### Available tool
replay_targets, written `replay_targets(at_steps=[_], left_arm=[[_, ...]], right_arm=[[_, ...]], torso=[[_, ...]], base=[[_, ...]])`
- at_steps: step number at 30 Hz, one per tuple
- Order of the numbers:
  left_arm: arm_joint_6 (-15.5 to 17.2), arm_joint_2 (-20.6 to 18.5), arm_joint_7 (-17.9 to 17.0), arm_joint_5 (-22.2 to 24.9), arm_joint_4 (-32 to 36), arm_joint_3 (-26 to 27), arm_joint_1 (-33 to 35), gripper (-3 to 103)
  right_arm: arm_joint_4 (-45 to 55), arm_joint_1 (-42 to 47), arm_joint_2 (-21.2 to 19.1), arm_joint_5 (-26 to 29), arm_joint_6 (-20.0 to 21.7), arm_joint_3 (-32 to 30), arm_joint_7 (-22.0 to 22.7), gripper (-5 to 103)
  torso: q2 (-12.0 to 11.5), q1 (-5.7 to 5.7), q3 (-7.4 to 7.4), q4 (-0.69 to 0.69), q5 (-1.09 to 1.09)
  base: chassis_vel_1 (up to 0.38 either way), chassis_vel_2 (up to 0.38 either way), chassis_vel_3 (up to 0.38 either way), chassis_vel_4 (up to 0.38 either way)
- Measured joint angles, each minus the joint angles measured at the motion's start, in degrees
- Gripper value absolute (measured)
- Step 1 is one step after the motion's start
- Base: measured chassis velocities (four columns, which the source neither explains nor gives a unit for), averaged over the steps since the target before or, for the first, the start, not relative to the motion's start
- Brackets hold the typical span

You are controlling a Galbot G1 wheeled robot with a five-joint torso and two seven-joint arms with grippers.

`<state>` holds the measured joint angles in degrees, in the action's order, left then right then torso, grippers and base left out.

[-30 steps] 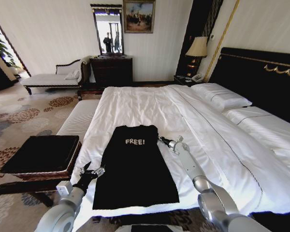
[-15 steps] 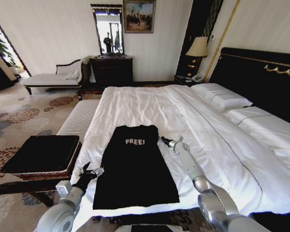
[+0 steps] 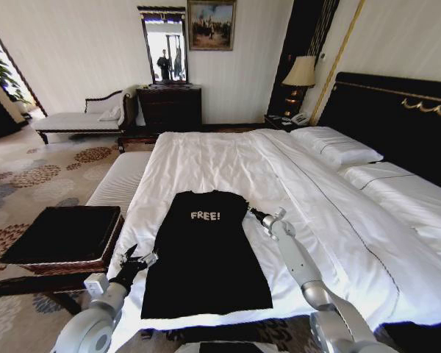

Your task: Fold the clothes on the bed and place them into the basket.

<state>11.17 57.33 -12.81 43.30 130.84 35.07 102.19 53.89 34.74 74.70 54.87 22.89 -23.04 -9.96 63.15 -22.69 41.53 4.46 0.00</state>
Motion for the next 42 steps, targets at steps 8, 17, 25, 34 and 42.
replay_targets(at_steps=[8,17,25,34,42], left_arm=[[-0.09,0.19,0.21,0.07,0.32,1.09,0.84,96],[-0.11,0.2,0.2,0.08,0.45,0.26,0.36,96],[-0.11,0.27,0.2,-0.11,0.45,0.04,0.43,96],[-0.11,0.34,0.2,-0.12,0.49,0.05,0.46,96],[-0.11,0.36,0.23,-0.31,0.38,-0.34,0.45,96]], right_arm=[[1.71,1.68,-0.1,-1.83,-2.62,-0.74,0.94,0],[1.04,1.29,-0.43,-2.02,-4.88,-1.44,2.95,0],[2.21,2.3,-0.86,-1.67,-4.86,-2.68,3.71,0],[5.9,5.83,0.05,-1.72,-4.82,-6.22,5.23,0],[10.81,9.62,-0.43,-1.18,-4.82,-7.23,6.92,0]], torso=[[0.0,0.0,0.0,0.0,0.01],[0.0,0.0,0.0,0.0,0.01],[0.0,0.0,0.0,0.0,0.0],[0.0,0.0,0.0,0.0,0.0],[0.0,0.0,0.0,0.0,0.0]], base=[[0.0,0.0,0.0,0.0],[0.0,0.0,0.0,0.0],[0.0,0.0,0.0,0.0],[0.0,0.0,0.0,0.0],[0.0,0.0,0.0,0.0]])
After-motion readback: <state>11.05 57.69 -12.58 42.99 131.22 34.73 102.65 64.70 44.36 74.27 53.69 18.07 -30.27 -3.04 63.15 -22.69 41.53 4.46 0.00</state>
